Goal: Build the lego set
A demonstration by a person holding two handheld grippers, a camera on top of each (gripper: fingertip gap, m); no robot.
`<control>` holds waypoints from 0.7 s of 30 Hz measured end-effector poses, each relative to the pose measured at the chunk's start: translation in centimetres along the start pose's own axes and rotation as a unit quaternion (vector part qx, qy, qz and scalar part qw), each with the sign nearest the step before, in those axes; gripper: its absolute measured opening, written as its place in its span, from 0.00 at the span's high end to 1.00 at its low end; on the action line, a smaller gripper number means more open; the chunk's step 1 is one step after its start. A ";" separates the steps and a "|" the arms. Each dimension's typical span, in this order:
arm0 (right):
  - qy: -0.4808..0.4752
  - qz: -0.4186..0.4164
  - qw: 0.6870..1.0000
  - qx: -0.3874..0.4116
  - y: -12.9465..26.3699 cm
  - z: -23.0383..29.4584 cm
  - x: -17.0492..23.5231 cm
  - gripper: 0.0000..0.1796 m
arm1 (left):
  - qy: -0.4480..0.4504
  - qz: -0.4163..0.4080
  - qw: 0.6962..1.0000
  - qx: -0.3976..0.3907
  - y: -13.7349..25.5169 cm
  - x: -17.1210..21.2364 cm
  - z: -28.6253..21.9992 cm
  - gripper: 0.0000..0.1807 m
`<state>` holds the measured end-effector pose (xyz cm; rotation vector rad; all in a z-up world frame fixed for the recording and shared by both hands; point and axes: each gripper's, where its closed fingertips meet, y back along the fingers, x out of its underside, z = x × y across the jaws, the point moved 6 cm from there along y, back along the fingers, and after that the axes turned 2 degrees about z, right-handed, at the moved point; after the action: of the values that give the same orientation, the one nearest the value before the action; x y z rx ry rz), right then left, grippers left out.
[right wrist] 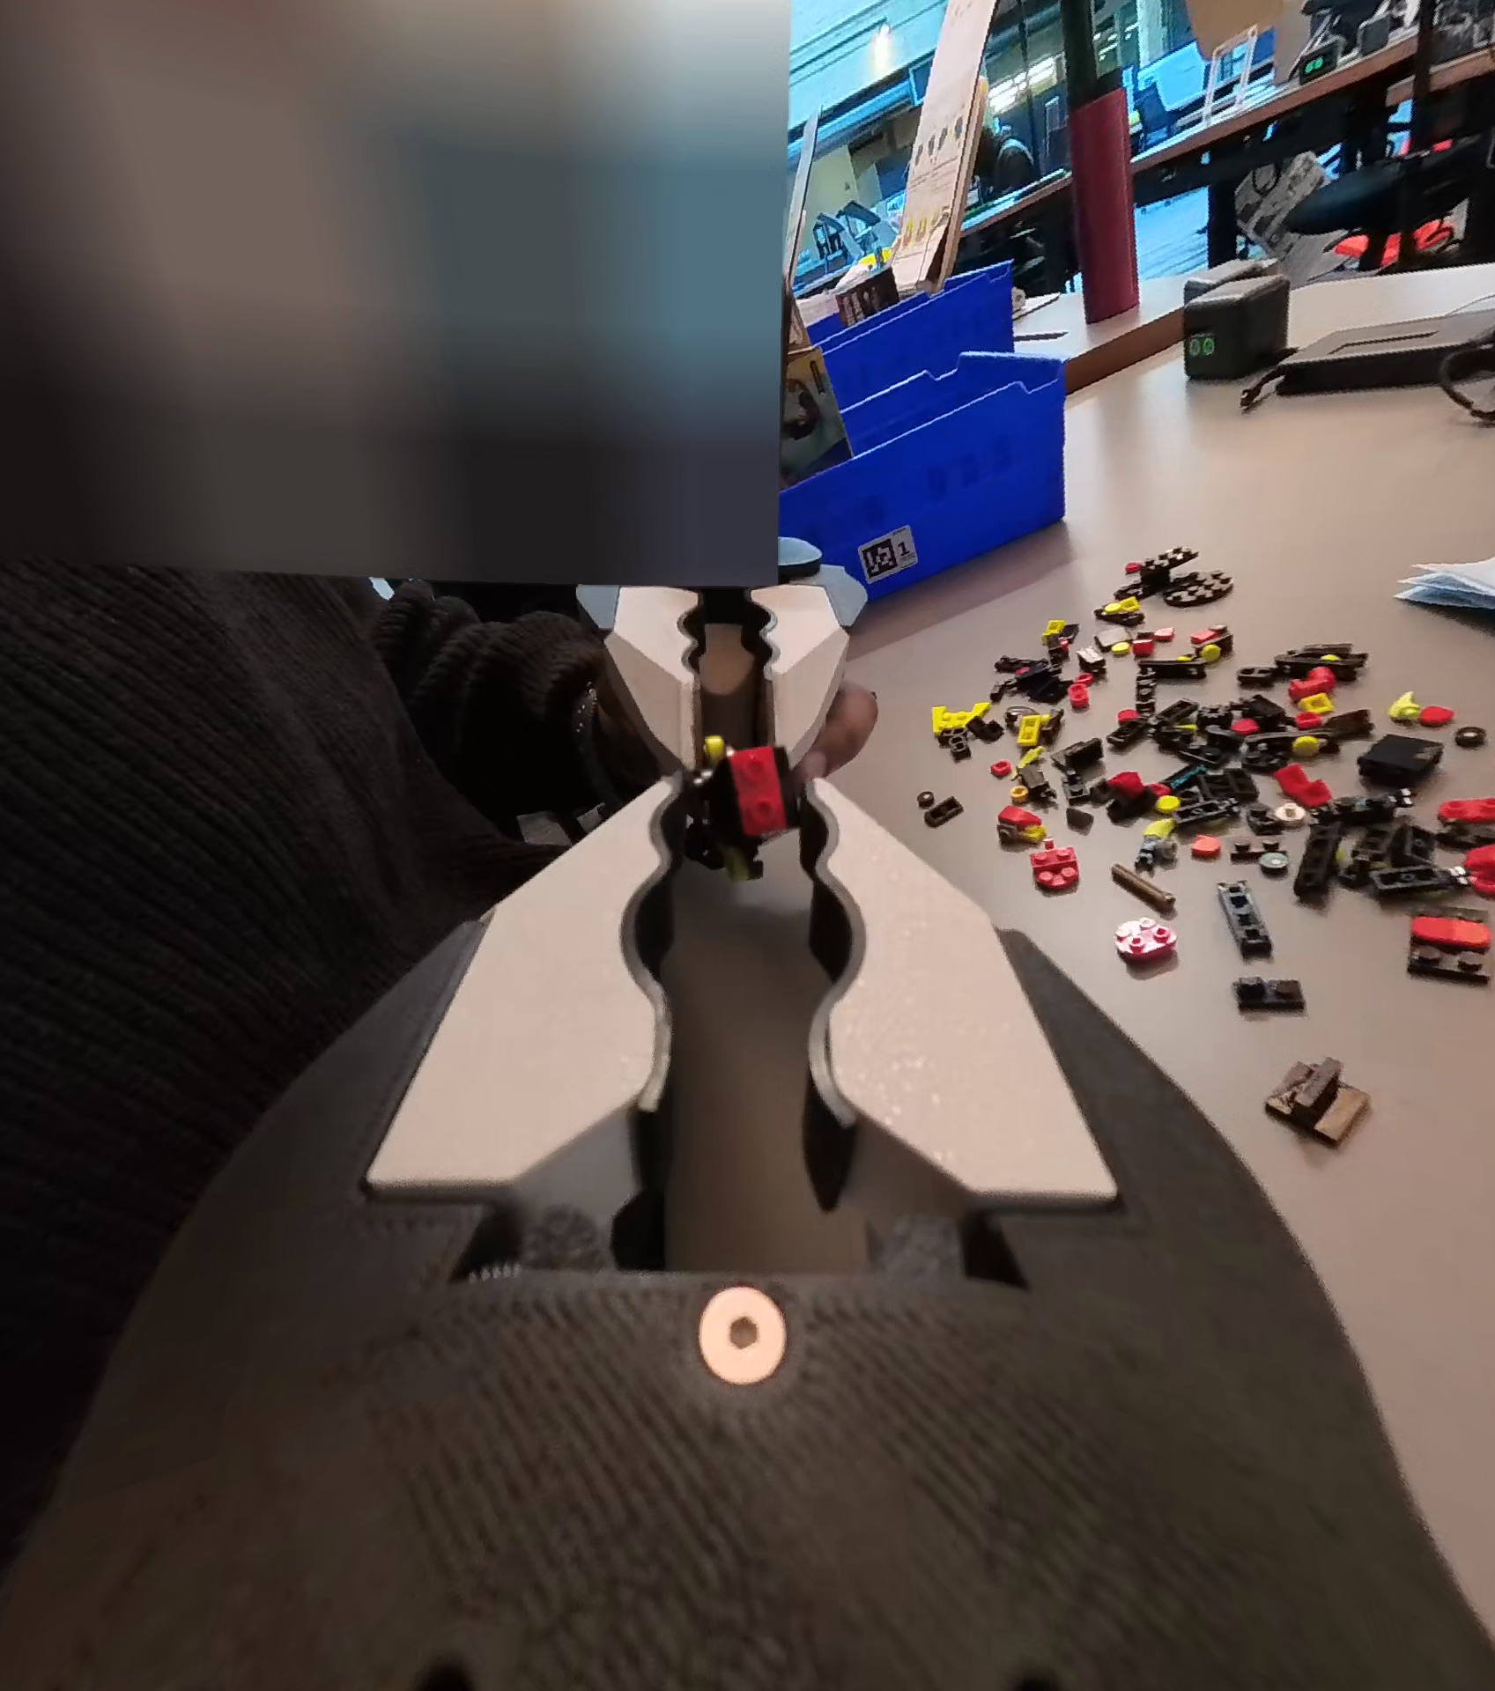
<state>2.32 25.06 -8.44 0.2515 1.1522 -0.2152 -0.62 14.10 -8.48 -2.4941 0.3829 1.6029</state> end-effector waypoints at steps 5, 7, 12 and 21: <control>-0.003 -0.003 1.000 -0.002 0.2 0.0 -0.1 0.89 | -0.006 0.004 1.000 0.000 -0.1 0.1 -0.1 0.94; 0.003 -0.003 1.000 -0.001 0.2 0.1 -0.1 0.89 | -0.006 0.004 1.000 0.001 -0.1 0.1 -0.1 0.94; 0.031 -0.002 0.999 0.013 0.2 0.3 -0.3 0.89 | -0.005 0.000 1.000 0.002 -0.1 0.0 -0.2 0.94; 0.046 0.010 0.999 0.008 0.2 0.7 -0.3 0.90 | -0.004 -0.001 1.000 0.011 -0.1 0.0 -0.4 0.94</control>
<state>2.86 25.07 -7.85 0.2894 1.2398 -0.1980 -0.28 14.06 -8.36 -2.4698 0.3945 1.5995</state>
